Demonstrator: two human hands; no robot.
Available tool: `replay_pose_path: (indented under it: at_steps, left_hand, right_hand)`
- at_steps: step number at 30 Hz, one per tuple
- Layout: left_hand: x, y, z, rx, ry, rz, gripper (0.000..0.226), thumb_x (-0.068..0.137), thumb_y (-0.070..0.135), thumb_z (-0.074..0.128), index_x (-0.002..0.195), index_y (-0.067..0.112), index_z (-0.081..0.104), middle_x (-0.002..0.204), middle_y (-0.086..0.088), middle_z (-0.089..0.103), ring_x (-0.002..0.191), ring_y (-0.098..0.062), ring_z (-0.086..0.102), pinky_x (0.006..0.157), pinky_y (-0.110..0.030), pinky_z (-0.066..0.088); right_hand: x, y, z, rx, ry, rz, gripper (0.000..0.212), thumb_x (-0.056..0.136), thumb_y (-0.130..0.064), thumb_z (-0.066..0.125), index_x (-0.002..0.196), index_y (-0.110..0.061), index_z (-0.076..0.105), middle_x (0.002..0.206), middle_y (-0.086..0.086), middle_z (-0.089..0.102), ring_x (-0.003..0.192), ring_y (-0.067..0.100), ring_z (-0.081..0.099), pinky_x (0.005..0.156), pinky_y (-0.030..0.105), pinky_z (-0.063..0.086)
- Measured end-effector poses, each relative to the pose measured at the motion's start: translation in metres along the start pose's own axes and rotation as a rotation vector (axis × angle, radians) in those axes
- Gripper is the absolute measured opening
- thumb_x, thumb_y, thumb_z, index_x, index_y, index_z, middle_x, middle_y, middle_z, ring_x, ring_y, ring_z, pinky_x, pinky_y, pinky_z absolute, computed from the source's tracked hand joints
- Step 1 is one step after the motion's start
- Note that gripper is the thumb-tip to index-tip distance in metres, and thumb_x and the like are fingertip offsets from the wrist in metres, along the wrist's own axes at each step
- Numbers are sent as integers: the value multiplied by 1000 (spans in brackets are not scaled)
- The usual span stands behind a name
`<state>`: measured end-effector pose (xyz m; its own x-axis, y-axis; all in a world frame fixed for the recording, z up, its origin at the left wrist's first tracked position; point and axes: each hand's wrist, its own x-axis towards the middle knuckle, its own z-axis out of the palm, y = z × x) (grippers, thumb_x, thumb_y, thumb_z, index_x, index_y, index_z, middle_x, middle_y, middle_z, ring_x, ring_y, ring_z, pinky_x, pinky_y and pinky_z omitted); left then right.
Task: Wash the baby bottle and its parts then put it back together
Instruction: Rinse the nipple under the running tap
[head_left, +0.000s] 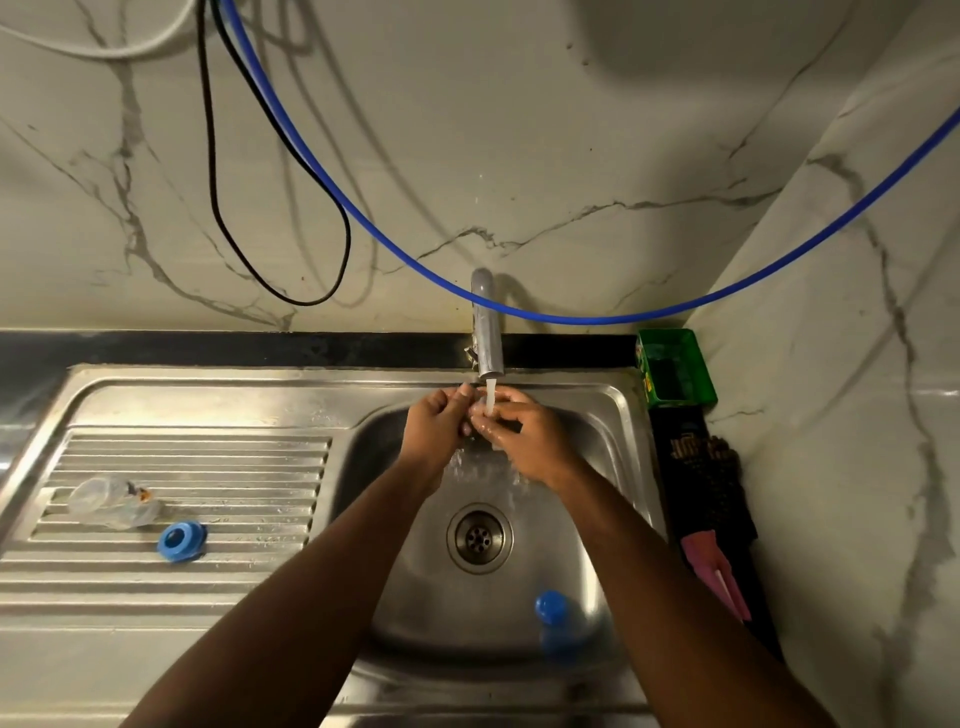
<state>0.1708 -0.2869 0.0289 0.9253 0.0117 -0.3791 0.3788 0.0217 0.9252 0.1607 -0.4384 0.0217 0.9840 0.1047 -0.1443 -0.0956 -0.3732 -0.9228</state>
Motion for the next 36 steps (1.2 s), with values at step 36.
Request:
replay_pose_path:
  at_steps: [36]
  left_hand:
    - [-11,-15,-9,-311,-143,-19,24,107,9,53,118,0,72,108,-22,75,99,-28,71,92,-35,60]
  right_hand:
    - [-7,-4,21,-108,309,-26,17,95,-34,74,89,-19,77,69,-13,71,61,-2,67,58,20,54]
